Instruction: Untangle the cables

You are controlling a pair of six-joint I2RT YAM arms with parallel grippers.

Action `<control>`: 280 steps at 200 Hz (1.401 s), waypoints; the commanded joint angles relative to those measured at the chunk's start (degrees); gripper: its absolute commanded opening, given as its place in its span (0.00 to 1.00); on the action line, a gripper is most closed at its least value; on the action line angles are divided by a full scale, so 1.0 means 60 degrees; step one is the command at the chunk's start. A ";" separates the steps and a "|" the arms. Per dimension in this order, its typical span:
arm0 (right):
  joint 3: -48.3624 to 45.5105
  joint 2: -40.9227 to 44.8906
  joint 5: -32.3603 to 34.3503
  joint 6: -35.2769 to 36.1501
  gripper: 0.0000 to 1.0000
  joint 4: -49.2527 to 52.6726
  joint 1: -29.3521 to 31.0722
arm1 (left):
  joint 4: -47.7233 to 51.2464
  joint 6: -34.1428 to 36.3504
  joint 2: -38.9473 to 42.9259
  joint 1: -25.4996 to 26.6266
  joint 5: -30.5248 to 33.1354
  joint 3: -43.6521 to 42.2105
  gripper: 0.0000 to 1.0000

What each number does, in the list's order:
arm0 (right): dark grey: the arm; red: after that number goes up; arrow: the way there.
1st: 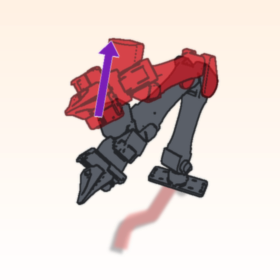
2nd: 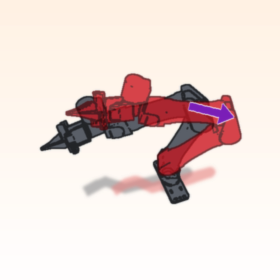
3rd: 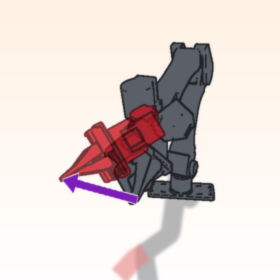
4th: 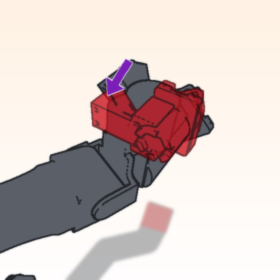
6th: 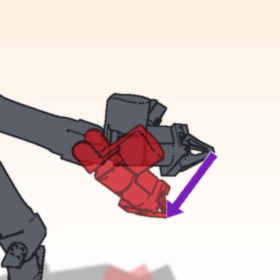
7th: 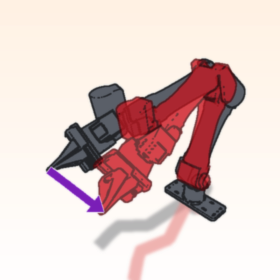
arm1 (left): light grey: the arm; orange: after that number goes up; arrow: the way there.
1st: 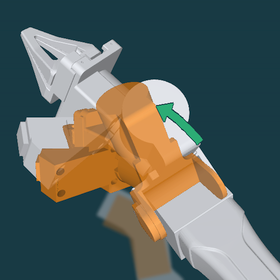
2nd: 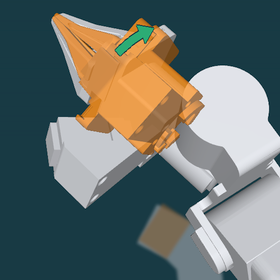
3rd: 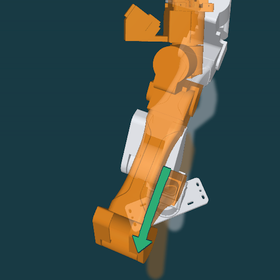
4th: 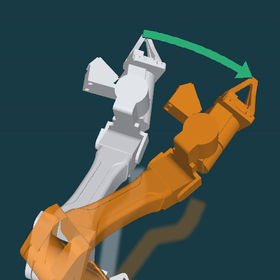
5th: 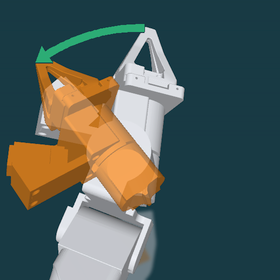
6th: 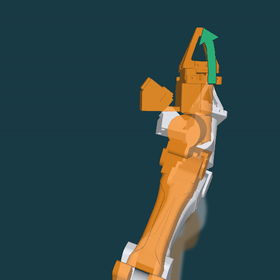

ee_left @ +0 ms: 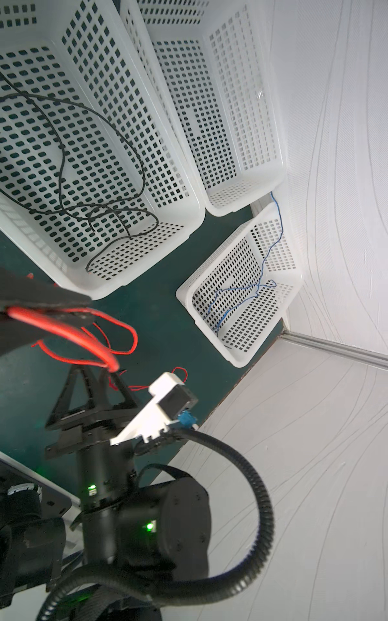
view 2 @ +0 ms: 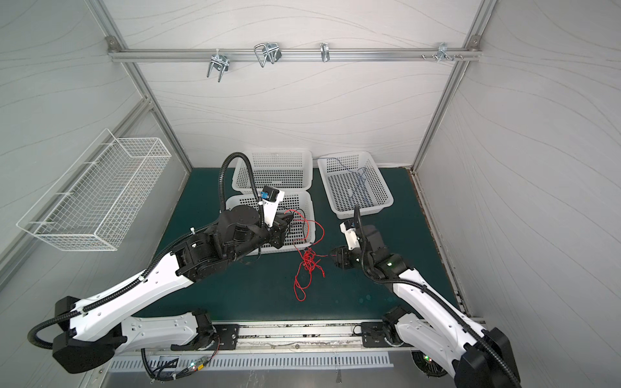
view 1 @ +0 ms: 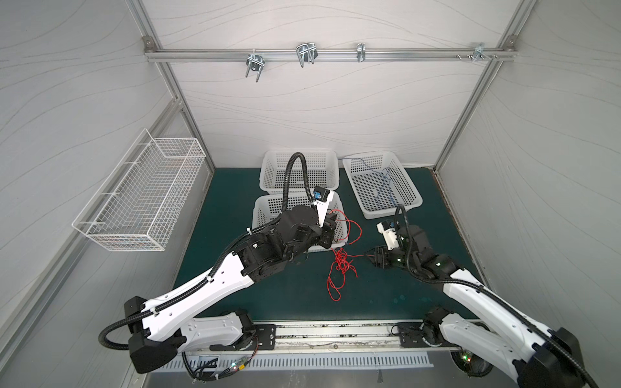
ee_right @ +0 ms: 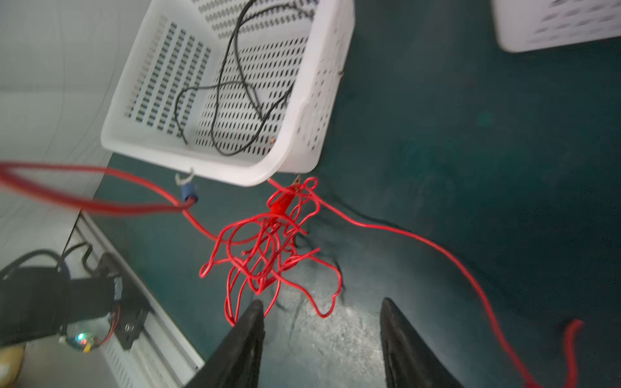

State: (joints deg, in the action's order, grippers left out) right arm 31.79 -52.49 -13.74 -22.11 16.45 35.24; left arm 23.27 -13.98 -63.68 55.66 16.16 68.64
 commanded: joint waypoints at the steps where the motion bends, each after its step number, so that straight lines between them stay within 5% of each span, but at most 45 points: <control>1: -0.0152 -0.0180 -0.0310 -0.0426 0.57 -0.1345 0.0672 | -0.0327 0.0114 0.0055 -0.0004 0.0522 0.0498 0.00; 52: 0.0202 -0.1479 0.0762 -0.0304 0.56 -0.2042 0.1919 | -0.0272 0.0074 0.0297 -0.0019 0.0789 0.0312 0.00; 115: 0.0345 -0.3115 0.2209 -0.0256 0.50 -0.2694 0.2139 | -0.0125 -0.0116 0.0803 -0.0018 0.1126 -0.0065 0.00; 167: 0.0316 -0.3706 0.2192 -0.0259 0.00 -0.2968 0.2139 | -0.0025 -0.0072 0.1176 -0.0011 0.1597 -0.0264 0.00; 233: 0.0292 -0.2894 0.4332 -0.0716 0.00 -0.0933 0.1927 | 0.0642 0.0099 0.1885 -0.0104 0.3117 -0.0146 0.00; 280: -0.0396 -0.2061 0.4128 -0.1477 0.00 -0.0228 0.0308 | 0.0924 0.0171 0.2925 -0.0267 0.3996 -0.0118 0.00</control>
State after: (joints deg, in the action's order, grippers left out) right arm 32.34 -67.05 9.02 -28.01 7.88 41.04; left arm 29.39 -13.47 -49.41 54.48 34.61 66.50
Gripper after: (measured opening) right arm 0.057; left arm 0.048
